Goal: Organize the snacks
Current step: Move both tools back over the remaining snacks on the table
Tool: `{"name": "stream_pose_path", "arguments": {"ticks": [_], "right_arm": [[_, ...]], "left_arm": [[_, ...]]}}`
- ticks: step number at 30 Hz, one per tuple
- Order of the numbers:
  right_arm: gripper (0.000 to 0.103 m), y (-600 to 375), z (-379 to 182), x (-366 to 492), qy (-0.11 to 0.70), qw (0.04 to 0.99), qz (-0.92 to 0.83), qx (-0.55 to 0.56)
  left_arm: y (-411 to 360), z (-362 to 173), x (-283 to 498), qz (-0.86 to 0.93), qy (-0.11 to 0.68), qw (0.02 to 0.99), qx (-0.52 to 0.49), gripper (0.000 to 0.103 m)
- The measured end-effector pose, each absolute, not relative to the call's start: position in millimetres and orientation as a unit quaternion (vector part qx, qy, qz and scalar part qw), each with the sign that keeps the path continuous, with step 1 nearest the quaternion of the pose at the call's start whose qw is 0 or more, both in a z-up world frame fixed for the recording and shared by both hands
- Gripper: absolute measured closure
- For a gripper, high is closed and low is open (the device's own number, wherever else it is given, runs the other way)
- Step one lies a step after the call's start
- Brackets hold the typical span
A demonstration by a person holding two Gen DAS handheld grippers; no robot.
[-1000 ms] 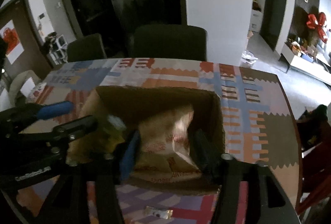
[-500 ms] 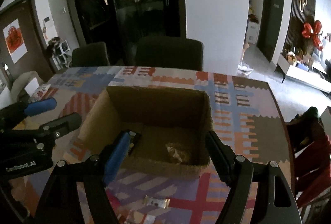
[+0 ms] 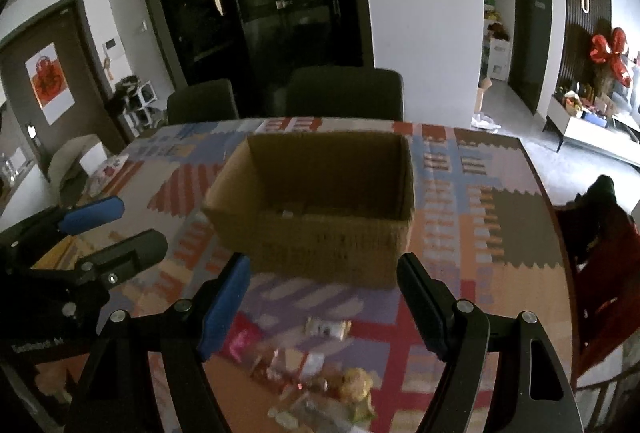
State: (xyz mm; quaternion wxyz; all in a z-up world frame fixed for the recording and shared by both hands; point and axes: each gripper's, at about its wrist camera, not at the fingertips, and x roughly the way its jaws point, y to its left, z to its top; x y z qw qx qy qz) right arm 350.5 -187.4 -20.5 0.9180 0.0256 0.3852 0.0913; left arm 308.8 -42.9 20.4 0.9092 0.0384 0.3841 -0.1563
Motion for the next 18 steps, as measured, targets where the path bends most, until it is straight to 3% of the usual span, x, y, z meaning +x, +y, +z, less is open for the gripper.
{"name": "stream_pose_path", "arguments": {"ticks": [18], "right_arm": [[0.027,-187.3,-79.3,281.1,0.451,0.885,0.111,-0.015]], "left_arm": [[-60.4,-43.3,233.4,-0.196,0.422,0.882,0.074,0.027]]}}
